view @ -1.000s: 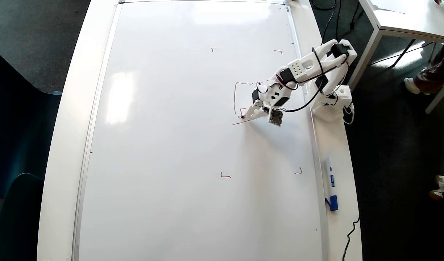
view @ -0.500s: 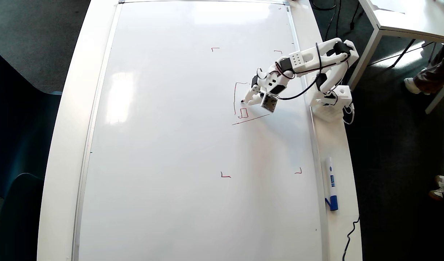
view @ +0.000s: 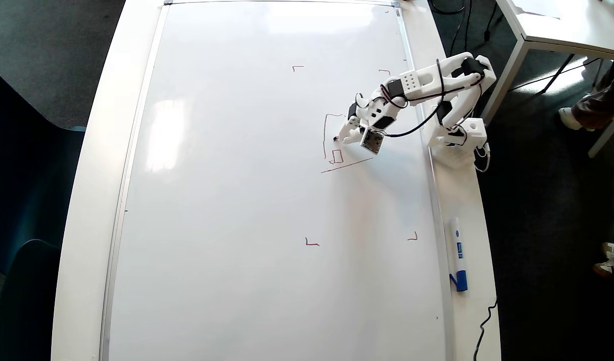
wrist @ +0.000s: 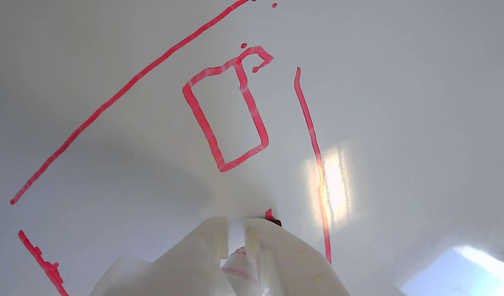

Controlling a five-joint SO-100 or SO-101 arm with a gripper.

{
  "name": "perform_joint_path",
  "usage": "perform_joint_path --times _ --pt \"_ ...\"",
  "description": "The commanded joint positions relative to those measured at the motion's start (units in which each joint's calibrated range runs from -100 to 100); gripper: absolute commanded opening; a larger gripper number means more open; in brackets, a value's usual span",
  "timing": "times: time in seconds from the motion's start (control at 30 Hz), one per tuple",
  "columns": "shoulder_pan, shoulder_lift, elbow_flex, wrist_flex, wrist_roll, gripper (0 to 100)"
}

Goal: Draw on a whiteboard a robot head using a pen attached to the gripper

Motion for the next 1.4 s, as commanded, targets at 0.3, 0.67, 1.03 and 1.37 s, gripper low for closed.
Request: perform_joint_path --times 0.3,0.67,1.03,1.37 --pt "0.54 -2.41 2.18 0.08 -0.02 1" --pt "0.46 -12.3 9.9 0.43 0.14 1" --pt "2.67 -12.3 9.9 0.43 0.25 1" --pt "8.71 -12.3 9.99 0.43 0.36 1"
